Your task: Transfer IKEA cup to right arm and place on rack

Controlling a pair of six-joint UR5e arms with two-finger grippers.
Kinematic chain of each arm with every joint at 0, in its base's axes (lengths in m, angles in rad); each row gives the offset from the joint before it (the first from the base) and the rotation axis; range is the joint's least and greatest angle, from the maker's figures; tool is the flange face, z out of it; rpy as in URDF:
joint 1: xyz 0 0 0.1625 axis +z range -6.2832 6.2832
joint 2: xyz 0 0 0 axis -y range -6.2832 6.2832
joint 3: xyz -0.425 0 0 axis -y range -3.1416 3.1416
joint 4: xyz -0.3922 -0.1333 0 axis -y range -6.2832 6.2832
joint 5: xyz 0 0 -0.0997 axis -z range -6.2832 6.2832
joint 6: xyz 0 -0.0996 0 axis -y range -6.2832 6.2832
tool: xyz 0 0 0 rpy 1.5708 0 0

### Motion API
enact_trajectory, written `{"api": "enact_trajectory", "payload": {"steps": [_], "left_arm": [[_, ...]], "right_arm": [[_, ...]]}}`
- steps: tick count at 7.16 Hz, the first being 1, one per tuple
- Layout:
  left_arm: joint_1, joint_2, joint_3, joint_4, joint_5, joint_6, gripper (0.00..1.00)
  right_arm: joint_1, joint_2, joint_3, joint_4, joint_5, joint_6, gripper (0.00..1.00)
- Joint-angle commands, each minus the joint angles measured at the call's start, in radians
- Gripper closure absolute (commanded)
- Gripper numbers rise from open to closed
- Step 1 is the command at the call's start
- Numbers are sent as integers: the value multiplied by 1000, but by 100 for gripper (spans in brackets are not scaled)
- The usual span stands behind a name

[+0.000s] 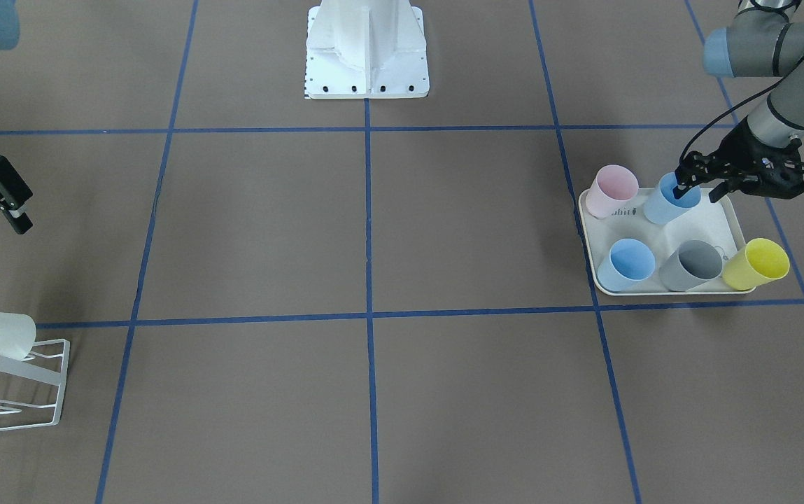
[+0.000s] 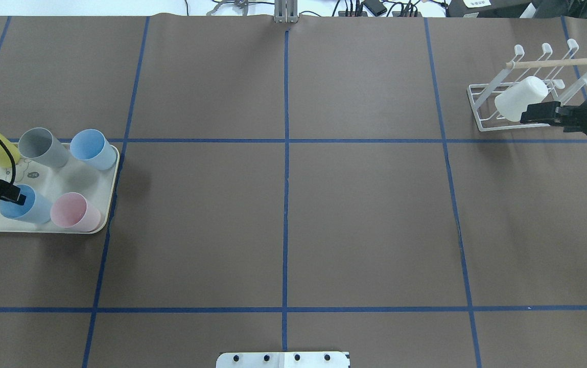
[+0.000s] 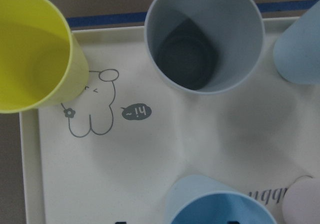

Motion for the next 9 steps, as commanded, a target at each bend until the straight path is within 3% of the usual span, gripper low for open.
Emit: {"api": "enact_trajectory", "payload": {"steps": [1, 2, 3, 5, 7, 9], "left_arm": [[0, -1, 14, 0, -1, 3, 65], [1, -2, 16, 0, -1, 1, 91], [2, -10, 16, 1, -17, 0, 100], [-55, 7, -8, 15, -63, 35, 100], [-229, 20, -80, 76, -73, 183, 100], [-267, -2, -296, 319, -97, 150, 100]], "right_arm": [[0, 0, -1, 0, 0, 1, 0], [0, 0, 1, 0, 0, 1, 0], [0, 0, 1, 0, 0, 1, 0], [0, 0, 2, 0, 0, 1, 0], [0, 0, 8, 0, -2, 1, 0], [0, 2, 11, 0, 0, 1, 0]]}}
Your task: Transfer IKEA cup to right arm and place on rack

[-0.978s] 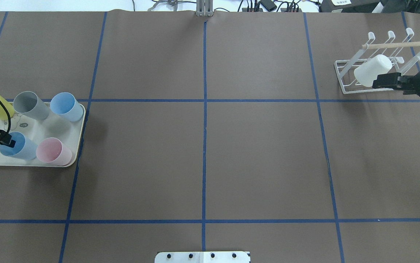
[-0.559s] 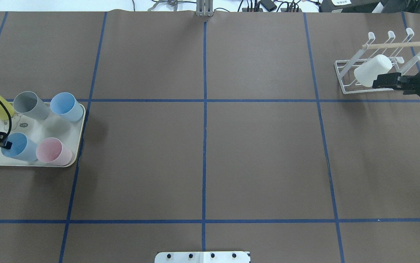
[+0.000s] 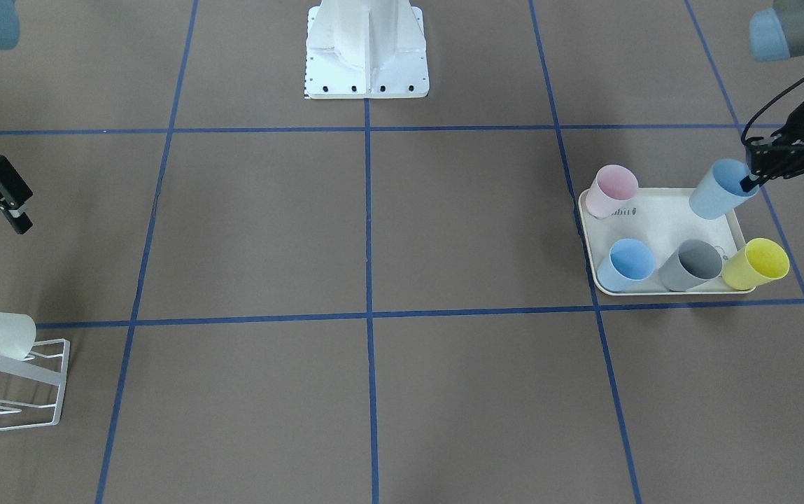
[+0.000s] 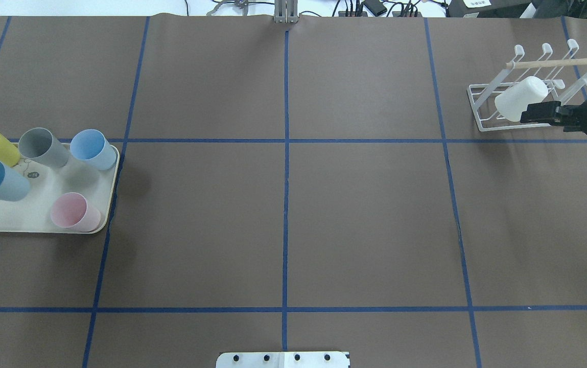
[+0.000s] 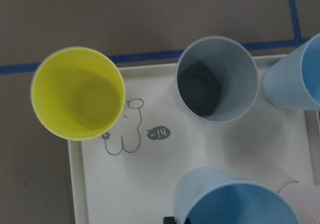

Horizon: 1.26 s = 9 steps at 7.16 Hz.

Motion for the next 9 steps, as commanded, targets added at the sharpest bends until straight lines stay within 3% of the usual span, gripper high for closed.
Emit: {"api": "enact_trajectory", "payload": {"steps": [1, 3, 5, 7, 8, 9], "left_arm": [[-26, -47, -203, 163, -22, -173, 100], [-4, -245, -208, 168, -130, -431, 100], [162, -440, -193, 162, -100, -752, 100], [343, -639, -117, 86, 36, -1043, 100], [432, -717, -36, -47, 137, -1198, 100], [479, -727, 27, -267, 227, -1327, 100]], "right_arm": [[0, 1, 2, 0, -1, 2, 0], [-2, 20, 1, 2, -1, 2, 0], [-6, 24, 4, 3, 3, 8, 0], [-53, 63, 10, 56, 9, 192, 0], [-76, 70, 10, 114, 13, 268, 0], [-89, 88, 9, 189, 21, 402, 0]]}}
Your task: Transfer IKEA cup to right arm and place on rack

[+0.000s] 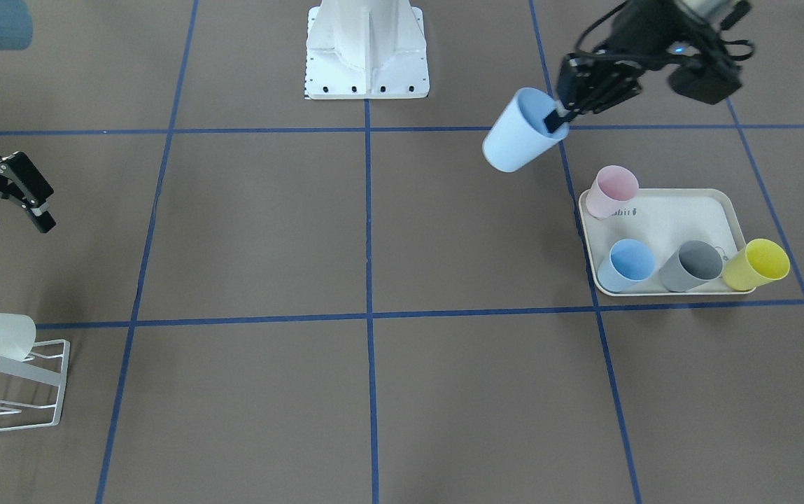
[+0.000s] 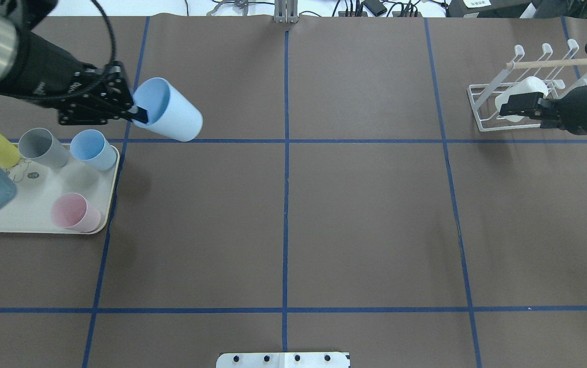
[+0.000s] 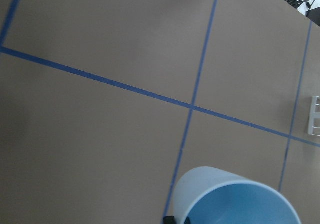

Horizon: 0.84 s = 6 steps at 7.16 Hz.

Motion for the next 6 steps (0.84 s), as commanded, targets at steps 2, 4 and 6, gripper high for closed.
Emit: {"api": "enact_trajectory", "payload": {"steps": [2, 4, 6], "left_arm": [[138, -53, 258, -730, 260, -481, 100], [209, -51, 350, -1013, 413, -563, 100], [209, -47, 381, -1182, 413, -662, 100]], "right_arm": [[-64, 116, 3, 211, 19, 518, 0], [-117, 216, 30, 301, 11, 772, 0], [-156, 267, 33, 456, 9, 884, 0]]}}
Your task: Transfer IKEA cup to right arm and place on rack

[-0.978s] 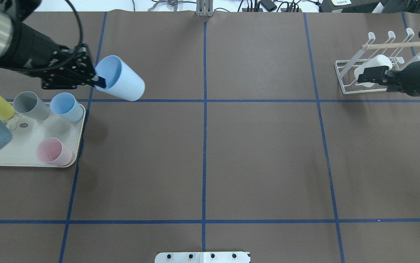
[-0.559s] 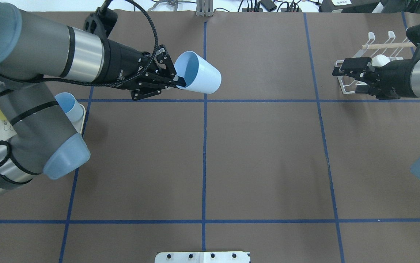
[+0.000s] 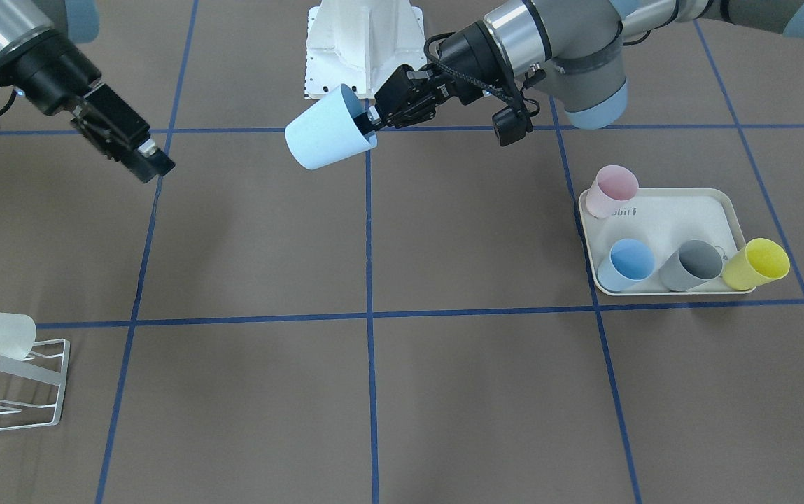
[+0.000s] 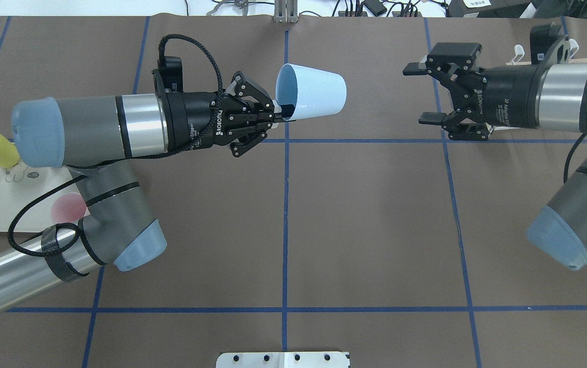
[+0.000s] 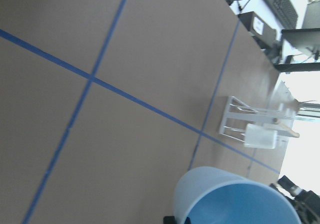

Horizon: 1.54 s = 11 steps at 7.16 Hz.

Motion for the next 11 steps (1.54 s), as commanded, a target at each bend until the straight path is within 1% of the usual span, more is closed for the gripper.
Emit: {"api": "enact_trajectory", "payload": {"steps": [1, 2, 3, 4, 7, 11], "left_arm": [[7, -3, 42, -158, 12, -79, 100], [5, -8, 41, -165, 13, -81, 100], [5, -21, 41, -168, 13, -87, 100], [5, -24, 35, -169, 14, -109, 100], [8, -55, 33, -169, 26, -111, 100], [28, -60, 31, -169, 26, -111, 100]], "right_arm": [[-47, 34, 0, 167, -17, 112, 0], [-55, 49, -2, 180, -54, 173, 0], [-70, 74, -2, 178, -95, 197, 0], [-81, 74, -3, 180, -115, 209, 0], [-93, 74, -3, 180, -121, 209, 0], [-111, 74, 0, 180, -169, 225, 0]]}}
